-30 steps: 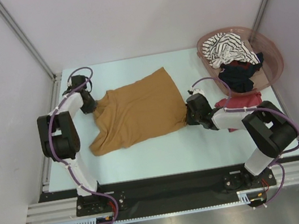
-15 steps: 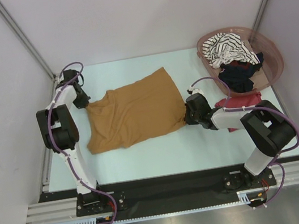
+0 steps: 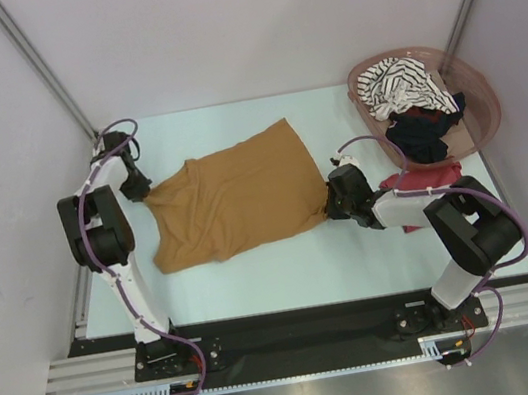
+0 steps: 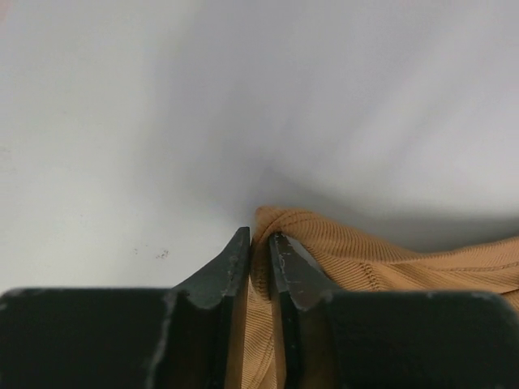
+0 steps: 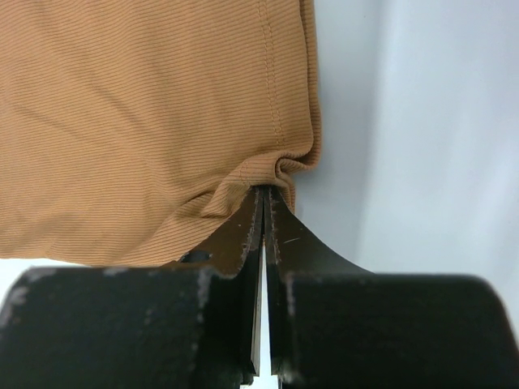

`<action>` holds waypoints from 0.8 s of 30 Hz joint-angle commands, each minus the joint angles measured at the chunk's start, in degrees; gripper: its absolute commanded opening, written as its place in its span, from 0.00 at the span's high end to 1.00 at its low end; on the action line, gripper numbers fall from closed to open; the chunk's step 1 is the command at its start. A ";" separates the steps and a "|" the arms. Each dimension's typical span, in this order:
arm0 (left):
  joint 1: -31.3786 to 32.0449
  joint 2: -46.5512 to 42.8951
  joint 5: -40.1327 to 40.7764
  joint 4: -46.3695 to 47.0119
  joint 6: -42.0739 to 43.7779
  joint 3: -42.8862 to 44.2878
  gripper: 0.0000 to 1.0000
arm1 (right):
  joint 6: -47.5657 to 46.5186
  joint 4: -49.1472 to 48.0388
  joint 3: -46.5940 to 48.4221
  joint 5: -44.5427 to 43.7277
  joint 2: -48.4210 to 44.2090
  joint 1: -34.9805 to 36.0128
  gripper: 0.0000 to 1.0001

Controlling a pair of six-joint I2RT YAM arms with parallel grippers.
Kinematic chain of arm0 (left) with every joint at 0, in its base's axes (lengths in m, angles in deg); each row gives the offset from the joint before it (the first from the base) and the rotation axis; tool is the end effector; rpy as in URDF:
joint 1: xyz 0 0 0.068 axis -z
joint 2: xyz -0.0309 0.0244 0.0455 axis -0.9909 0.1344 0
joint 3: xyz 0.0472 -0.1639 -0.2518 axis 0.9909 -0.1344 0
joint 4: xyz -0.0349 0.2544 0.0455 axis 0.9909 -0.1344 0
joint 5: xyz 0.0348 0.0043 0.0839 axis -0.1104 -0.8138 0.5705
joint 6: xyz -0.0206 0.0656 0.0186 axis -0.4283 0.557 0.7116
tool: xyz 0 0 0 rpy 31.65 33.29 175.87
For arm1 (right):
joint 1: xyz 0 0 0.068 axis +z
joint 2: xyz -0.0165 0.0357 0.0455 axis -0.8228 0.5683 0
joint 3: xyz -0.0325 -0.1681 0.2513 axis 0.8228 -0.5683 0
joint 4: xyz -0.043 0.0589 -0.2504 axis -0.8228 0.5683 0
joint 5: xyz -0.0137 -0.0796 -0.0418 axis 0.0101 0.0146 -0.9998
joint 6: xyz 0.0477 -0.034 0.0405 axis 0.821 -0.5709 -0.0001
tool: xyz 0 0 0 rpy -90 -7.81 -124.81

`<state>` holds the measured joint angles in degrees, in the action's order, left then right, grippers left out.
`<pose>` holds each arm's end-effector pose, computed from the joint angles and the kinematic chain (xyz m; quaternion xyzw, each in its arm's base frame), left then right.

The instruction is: Fold and stack the tank tops

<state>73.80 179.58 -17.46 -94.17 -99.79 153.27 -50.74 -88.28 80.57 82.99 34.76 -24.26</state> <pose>0.4641 0.0819 0.1784 -0.3057 0.9219 0.0736 0.2263 0.2814 0.1616 0.1587 0.0174 0.9220 0.1486 0.3572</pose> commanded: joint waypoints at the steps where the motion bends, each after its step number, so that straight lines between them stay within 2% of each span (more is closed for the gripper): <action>1: -1.20 -2.30 1.39 -0.45 -0.39 2.62 0.80 | 0.24 8.50 -2.85 1.56 4.50 0.79 1.00; 2: -1.20 -2.12 1.13 -1.07 -0.21 3.24 0.73 | 0.24 8.50 -2.94 1.56 4.33 0.70 1.00; 3: -1.20 -2.20 1.13 -1.34 -0.12 3.85 0.43 | 0.24 8.58 -2.94 1.56 4.24 0.70 1.00; 4: -1.20 -2.99 2.00 -1.34 -0.38 3.60 0.28 | 0.33 8.58 -3.11 1.56 4.15 0.79 1.00; 6: -1.20 -4.48 1.92 0.15 -0.39 1.76 0.11 | 0.33 8.50 -3.12 1.56 3.71 0.79 1.00; 9: -1.11 -7.56 2.10 1.64 -0.65 -0.70 0.05 | 0.24 8.32 -3.47 1.64 2.66 0.79 0.95; 13: 0.12 -12.04 2.36 3.23 -1.00 -4.13 0.05 | 0.24 8.14 -4.26 3.05 0.20 0.70 0.77; 17: 2.58 -17.84 1.93 4.80 -1.97 -7.91 0.05 | 0.41 9.02 -4.35 2.61 -3.23 0.70 0.68; 18: 3.71 -18.89 1.57 5.25 -2.40 -9.92 0.04 | 0.50 9.98 -4.52 2.35 -3.93 0.70 0.65; 19: 4.42 -21.16 1.48 5.77 -2.41 -11.07 0.04 | 0.59 10.51 -4.52 1.39 -5.24 0.79 0.57; 24: 8.03 -26.63 0.08 9.11 -3.02 -18.97 0.04 | 1.38 13.32 -5.40 -1.16 -9.29 0.27 0.41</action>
<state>80.25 156.85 -16.58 -88.34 -101.47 138.01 -49.58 -83.67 76.99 84.54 27.56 -23.69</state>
